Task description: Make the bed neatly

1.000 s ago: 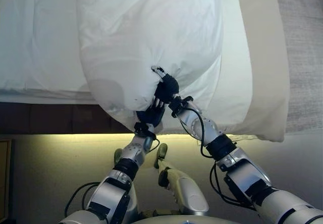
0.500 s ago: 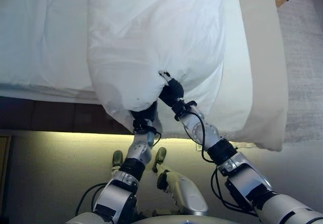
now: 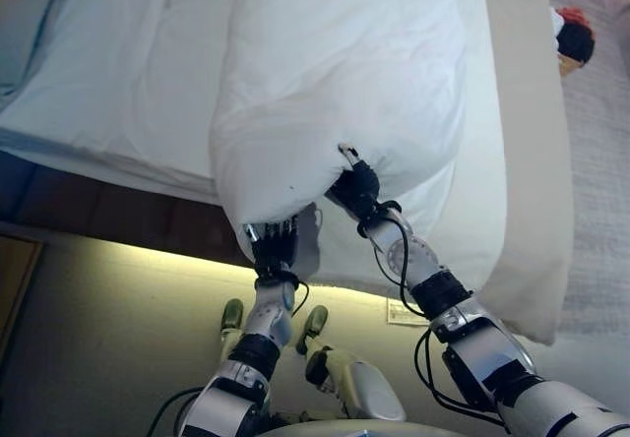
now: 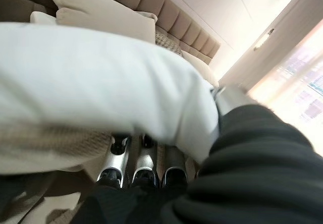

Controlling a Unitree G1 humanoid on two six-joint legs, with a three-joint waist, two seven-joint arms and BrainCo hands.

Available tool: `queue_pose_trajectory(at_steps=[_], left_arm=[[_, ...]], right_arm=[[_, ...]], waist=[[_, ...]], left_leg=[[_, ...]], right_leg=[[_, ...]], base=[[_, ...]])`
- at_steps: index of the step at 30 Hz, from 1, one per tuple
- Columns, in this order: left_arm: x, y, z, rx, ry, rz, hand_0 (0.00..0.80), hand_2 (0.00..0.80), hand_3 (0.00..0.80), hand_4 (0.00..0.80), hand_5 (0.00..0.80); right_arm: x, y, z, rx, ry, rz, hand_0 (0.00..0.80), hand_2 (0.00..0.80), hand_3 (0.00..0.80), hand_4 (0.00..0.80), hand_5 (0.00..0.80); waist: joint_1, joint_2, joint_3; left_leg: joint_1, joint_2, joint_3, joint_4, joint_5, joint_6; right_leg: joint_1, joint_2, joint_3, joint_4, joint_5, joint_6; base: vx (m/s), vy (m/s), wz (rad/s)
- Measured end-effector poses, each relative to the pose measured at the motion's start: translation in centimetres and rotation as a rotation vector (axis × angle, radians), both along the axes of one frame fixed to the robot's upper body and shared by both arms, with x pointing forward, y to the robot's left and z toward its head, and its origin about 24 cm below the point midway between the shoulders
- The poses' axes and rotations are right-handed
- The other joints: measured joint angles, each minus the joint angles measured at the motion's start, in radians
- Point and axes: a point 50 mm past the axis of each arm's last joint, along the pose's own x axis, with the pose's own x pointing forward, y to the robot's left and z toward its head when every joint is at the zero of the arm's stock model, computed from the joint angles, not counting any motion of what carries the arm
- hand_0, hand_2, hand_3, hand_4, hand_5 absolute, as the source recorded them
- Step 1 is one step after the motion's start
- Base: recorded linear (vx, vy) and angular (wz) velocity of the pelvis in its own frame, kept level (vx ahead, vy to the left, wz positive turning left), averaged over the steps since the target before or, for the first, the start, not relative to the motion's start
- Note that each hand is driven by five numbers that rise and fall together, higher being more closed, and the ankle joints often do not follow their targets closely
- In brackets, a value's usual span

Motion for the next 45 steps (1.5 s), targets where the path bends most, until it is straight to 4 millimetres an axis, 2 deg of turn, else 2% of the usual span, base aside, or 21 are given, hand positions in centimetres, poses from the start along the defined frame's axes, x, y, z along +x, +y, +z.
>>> queue_pose_trajectory(at_steps=[4,10,17,21,24,28,35,42,45], left_arm=[[-1.1,1.3,-1.3,0.006,0.039,0.044,0.000,0.000,0.000,0.000,0.000],[-2.0,3.5,-2.3,-0.006,0.083,0.140,0.000,0.000,0.000,0.000,0.000],[-3.9,5.2,-3.7,-0.013,0.144,0.212,0.000,0.000,0.000,0.000,0.000],[-5.2,6.6,-4.5,-0.026,0.187,0.272,0.000,0.000,0.000,0.000,0.000],[-5.7,7.2,-4.7,-0.028,0.204,0.295,0.000,0.000,0.000,0.000,0.000],[-7.2,8.3,-5.6,-0.040,0.248,0.353,0.000,0.000,0.000,0.000,0.000],[-8.2,10.1,-6.1,-0.060,0.235,0.356,0.000,0.000,0.000,0.000,0.000],[-10.5,12.1,-8.1,-0.102,0.266,0.435,0.000,0.000,0.000,0.000,0.000],[-11.3,12.9,-8.6,-0.105,0.287,0.453,0.000,0.000,0.000,0.000,0.000]], right_arm=[[-0.8,-0.2,-1.7,-0.016,0.060,0.016,0.000,0.000,0.000,0.000,0.000],[-2.9,-0.5,-5.4,-0.105,0.169,0.059,0.000,0.000,0.000,0.000,0.000],[-8.9,-1.8,-12.2,-0.152,0.356,0.139,0.000,0.000,0.000,0.000,0.000],[-11.8,-2.1,-14.3,-0.148,0.411,0.196,0.000,0.000,0.000,0.000,0.000],[-13.6,-2.6,-15.5,-0.152,0.456,0.214,0.000,0.000,0.000,0.000,0.000],[-15.5,-2.9,-16.3,-0.144,0.493,0.255,0.000,0.000,0.000,0.000,0.000],[-18.0,-5.7,-18.0,-0.118,0.592,0.196,0.000,0.000,0.000,0.000,0.000],[-23.4,-10.5,-22.7,-0.116,0.884,0.011,0.000,0.000,0.000,0.000,0.000],[-24.9,-12.0,-23.5,-0.103,0.939,-0.061,0.000,0.000,0.000,0.000,0.000]], waist=[[0.015,0.034,-0.033],[0.015,0.034,-0.087],[0.009,0.020,-0.154],[-0.016,0.020,-0.173],[-0.019,0.020,-0.187],[-0.048,0.028,-0.224],[-0.070,0.041,-0.247],[-0.076,0.077,-0.275],[-0.073,0.096,-0.279]], left_leg=[[0.039,-0.007,-0.013,-0.021,0.002,0.003],[0.104,-0.012,-0.012,-0.057,0.003,0.010],[0.172,-0.012,-0.005,-0.103,0.007,0.010],[0.227,-0.011,0.012,-0.135,0.006,0.012],[0.259,-0.008,0.019,-0.154,0.004,0.016],[0.279,-0.006,0.038,-0.170,0.009,0.013],[0.294,-0.006,0.043,-0.188,0.009,0.014],[0.298,-0.007,0.044,-0.203,0.010,0.016],[0.299,-0.007,0.042,-0.207,0.011,0.016]], right_leg=[[0.040,-0.005,-0.012,-0.007,-0.007,0.008],[0.091,-0.011,-0.013,-0.009,-0.021,0.017],[0.136,-0.012,-0.012,-0.014,-0.040,0.027],[0.175,-0.012,-0.002,-0.016,-0.051,0.034],[0.194,-0.008,0.007,-0.023,-0.056,0.036],[0.203,-0.006,0.020,-0.029,-0.056,0.038],[0.212,-0.005,0.022,-0.040,-0.057,0.041],[0.212,-0.005,0.025,-0.050,-0.060,0.045],[0.216,-0.004,0.024,-0.060,-0.058,0.047]], base=[[0.107,0.064,0.11],[0.105,0.072,0.02],[0.123,0.083,0.00],[0.113,0.074,-0.08],[0.062,0.049,-0.09],[0.000,0.055,-0.09],[-0.023,0.072,-0.02],[-0.027,0.092,-0.01],[-0.034,0.082,0.00]])
